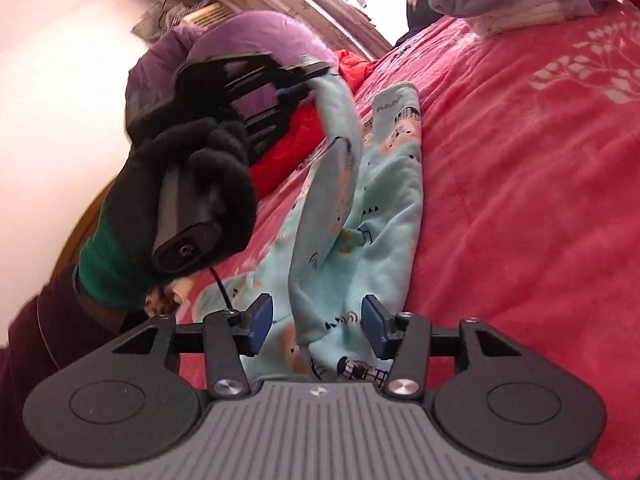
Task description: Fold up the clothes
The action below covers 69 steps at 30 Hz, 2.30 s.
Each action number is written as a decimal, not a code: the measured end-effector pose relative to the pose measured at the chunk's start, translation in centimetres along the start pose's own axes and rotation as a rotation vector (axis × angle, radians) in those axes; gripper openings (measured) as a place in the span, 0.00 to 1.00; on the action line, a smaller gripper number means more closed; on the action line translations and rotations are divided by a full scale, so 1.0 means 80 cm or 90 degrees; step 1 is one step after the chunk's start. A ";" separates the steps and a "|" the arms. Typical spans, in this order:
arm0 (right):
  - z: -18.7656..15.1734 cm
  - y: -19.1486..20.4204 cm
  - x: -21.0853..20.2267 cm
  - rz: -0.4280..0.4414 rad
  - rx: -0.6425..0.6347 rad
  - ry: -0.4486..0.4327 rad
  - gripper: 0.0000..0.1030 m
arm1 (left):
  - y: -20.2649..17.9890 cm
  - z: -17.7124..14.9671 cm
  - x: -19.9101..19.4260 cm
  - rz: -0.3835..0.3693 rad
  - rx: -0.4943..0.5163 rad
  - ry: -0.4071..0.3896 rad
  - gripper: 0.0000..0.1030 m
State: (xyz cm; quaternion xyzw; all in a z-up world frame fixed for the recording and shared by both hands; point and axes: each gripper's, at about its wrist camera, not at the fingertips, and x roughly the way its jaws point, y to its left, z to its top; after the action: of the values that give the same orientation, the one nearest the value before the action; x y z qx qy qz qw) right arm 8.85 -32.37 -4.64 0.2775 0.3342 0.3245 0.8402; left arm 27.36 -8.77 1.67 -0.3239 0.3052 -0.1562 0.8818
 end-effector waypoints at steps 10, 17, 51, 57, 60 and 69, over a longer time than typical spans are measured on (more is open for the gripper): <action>-0.011 0.024 0.017 -0.058 -0.129 0.061 0.49 | -0.011 -0.005 0.050 0.099 0.151 0.062 0.30; -0.004 0.022 -0.005 -0.052 -0.110 0.019 0.49 | 0.028 0.016 0.005 0.067 0.153 0.040 0.39; 0.001 0.008 -0.004 -0.072 -0.078 0.007 0.29 | 0.031 -0.023 -0.051 0.040 0.308 0.080 0.04; 0.000 0.029 0.007 -0.068 -0.146 0.001 0.30 | 0.012 -0.071 -0.041 0.002 0.385 0.155 0.05; -0.004 0.011 0.022 -0.113 -0.074 0.050 0.29 | 0.021 -0.085 -0.018 0.031 0.384 0.178 0.05; -0.019 0.038 0.021 -0.125 -0.154 0.067 0.32 | 0.017 -0.075 0.000 0.048 0.386 0.173 0.04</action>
State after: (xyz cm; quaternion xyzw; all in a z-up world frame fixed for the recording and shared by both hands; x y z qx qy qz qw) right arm 7.60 -28.86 -4.14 0.1228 0.3619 0.2925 0.8766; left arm 23.65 -10.64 -2.87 -0.0112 0.3717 -0.2488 0.8943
